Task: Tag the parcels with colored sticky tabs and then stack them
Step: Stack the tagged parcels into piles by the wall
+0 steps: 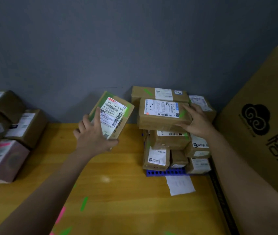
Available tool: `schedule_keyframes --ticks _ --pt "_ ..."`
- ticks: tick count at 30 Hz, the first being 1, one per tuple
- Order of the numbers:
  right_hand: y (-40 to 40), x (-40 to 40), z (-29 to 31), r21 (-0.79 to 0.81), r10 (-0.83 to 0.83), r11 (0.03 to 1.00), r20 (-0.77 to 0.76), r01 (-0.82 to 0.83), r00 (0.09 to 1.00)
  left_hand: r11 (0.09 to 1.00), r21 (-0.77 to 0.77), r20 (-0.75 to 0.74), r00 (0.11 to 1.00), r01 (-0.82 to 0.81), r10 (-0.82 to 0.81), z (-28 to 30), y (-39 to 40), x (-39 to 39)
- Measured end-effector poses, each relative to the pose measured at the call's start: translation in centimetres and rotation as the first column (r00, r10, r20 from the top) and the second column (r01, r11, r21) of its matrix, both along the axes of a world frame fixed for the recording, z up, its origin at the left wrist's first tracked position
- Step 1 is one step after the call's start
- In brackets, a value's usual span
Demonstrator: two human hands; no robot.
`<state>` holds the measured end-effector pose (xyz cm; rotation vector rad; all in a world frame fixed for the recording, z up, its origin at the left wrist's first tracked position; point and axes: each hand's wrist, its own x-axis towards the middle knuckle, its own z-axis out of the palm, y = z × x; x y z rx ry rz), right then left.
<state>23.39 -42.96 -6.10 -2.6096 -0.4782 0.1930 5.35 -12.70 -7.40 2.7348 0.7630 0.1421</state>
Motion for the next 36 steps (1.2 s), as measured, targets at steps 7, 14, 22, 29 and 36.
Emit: schedule_keyframes --ticks 7,14,22,29,36 --pt "2.3 0.2 -0.1 -0.4 0.311 0.888 0.161 -0.226 0.937 0.998 -0.008 -0.014 0.998 0.064 -0.065 0.8 -0.5 1.3" --pt "3.0 0.7 -0.9 -0.411 0.15 0.91 0.2 -0.056 0.968 0.995 0.02 0.016 0.995 0.099 -0.099 2.4 -0.5 2.1" --pt "4.3 -2.4 2.6 0.319 -0.07 0.947 0.339 -0.045 0.938 0.981 -0.051 0.126 0.975 0.189 -0.181 8.0 -2.6 3.7" --pt "7.9 -3.1 8.5 0.703 0.032 0.695 -0.239 0.15 0.971 0.956 -0.123 0.223 0.946 0.266 -0.235 13.7 -7.2 9.8" --pt "5.7 1.7 9.1 0.632 -0.184 0.656 -0.395 0.412 0.9 0.809 -0.499 0.263 0.944 0.31 -0.199 12.7 -10.1 15.6"
